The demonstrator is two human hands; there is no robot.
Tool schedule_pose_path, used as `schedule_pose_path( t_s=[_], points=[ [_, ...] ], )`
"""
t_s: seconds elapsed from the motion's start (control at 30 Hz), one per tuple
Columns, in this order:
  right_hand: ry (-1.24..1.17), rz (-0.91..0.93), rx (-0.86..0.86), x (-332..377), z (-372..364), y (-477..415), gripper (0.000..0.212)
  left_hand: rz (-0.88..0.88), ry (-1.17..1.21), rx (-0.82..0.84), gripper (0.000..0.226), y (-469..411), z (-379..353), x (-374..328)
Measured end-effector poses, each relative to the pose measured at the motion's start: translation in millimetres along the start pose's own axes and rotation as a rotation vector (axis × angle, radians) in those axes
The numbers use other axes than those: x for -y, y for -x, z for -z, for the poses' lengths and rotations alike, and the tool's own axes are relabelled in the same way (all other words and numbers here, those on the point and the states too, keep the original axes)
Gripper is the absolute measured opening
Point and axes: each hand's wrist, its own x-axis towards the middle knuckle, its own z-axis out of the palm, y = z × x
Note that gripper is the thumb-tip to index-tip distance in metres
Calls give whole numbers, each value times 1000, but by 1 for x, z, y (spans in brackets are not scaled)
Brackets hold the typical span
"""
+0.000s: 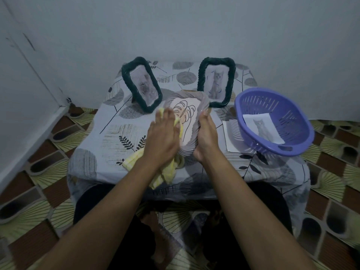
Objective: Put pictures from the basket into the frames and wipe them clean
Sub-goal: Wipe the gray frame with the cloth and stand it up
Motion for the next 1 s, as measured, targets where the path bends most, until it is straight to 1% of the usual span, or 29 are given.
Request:
schedule_pose_path(
  t_s=[0.1,0.17,0.2,0.27,0.33,0.43,0.57,0.67,0.73,0.77,0.83,0.9,0.93,0.97,1.0],
  points=[
    [20,-37,-39,3,2,-5,28,-224,-85,102,64,15,-8,-8],
    [31,-79,-39,2,5,-6,36,-346,-98,145,69,19,-11,-7],
    [24,-109,-28,1,7,-7,43,-378,-109,146,69,18,-12,-4],
    [-11,-180,19,0,8,-4,51,-385,-133,129,65,13,-11,2],
    [-6,-220,67,-3,8,2,52,-341,-151,101,62,5,-9,5],
    [113,-220,80,-13,8,8,48,-230,-155,49,61,-12,-2,7],
    [255,-124,109,-23,6,13,49,10,-185,-64,65,-28,10,4],
    [300,-60,129,-22,9,12,46,105,-175,-71,72,-26,9,-3],
    [311,-39,129,-19,12,14,44,98,-152,5,77,-21,7,-5],
    [306,-34,121,-18,14,15,40,65,-128,66,77,-18,5,-6],
    [267,-24,82,-16,17,13,35,-38,-56,239,74,-11,6,-8],
    [186,-38,-7,-14,22,6,36,-137,10,411,67,-8,12,-10],
    [150,-52,-38,-12,24,4,38,-181,36,468,63,-7,16,-9],
    [117,-72,-58,-10,24,3,42,-224,59,491,60,-7,20,-7],
    [93,-92,-72,-8,24,2,45,-265,76,472,58,-7,22,-4]
  ],
)
